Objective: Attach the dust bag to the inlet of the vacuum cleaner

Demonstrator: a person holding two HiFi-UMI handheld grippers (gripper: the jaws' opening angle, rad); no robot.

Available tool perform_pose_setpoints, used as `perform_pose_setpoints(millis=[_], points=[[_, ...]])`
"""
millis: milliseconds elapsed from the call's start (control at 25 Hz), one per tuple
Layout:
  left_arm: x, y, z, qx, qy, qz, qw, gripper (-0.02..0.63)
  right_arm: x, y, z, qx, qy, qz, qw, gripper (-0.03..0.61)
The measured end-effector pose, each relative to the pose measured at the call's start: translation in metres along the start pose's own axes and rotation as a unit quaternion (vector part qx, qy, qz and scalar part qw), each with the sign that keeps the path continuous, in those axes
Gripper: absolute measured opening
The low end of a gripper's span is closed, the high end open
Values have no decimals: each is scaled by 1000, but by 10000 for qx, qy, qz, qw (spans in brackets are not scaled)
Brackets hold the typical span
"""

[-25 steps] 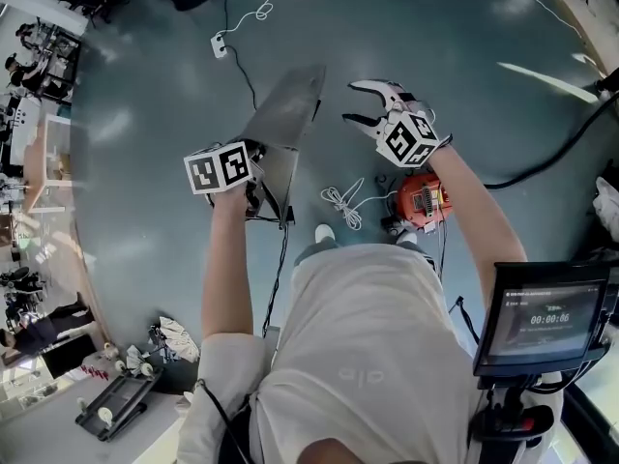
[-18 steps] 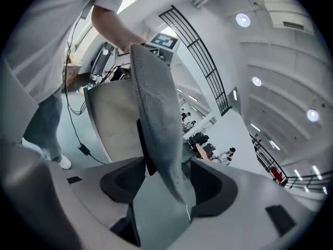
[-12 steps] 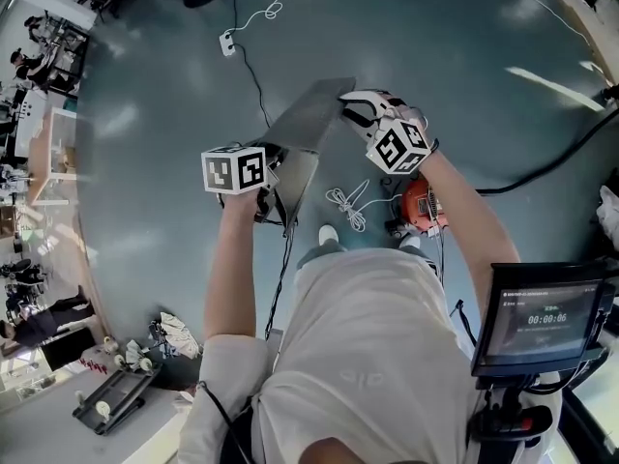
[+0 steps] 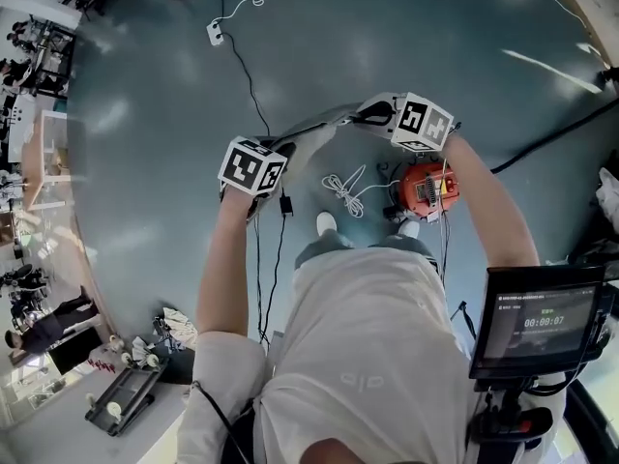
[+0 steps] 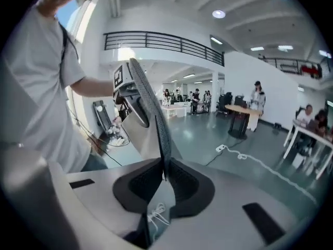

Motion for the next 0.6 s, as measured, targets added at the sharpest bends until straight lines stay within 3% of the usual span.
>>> perform_pose_setpoints(millis=[120, 280, 360, 480, 600], points=[[29, 0, -4, -76, 682, 473, 9965, 17, 13, 39, -10, 1155, -130, -302, 9928, 49], [118, 24, -12, -806, 1697, 839, 9786, 17, 67, 139, -16, 2221, -86, -586, 9732, 49], [171, 55, -20, -1127, 2006, 1095, 9670, 17, 100, 203, -8, 2619, -10, -765, 9621, 49], [258, 125, -36, -1376, 2350, 1567, 9494, 16, 156, 310, 19, 3458, 101, -1122, 9315, 53], [329, 183, -42, -1571, 2464, 1770, 9398, 16, 211, 389, 41, 3949, 304, -1209, 9102, 61]])
Point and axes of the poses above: the fingertips, and each gripper's own axes: x forward along the fingers, z to its left, y out of its underside, the point moved 7 cm from there along -x, backward along the fingers, and after that the axes turned 6 degrees about x, right-handed, at the moved point
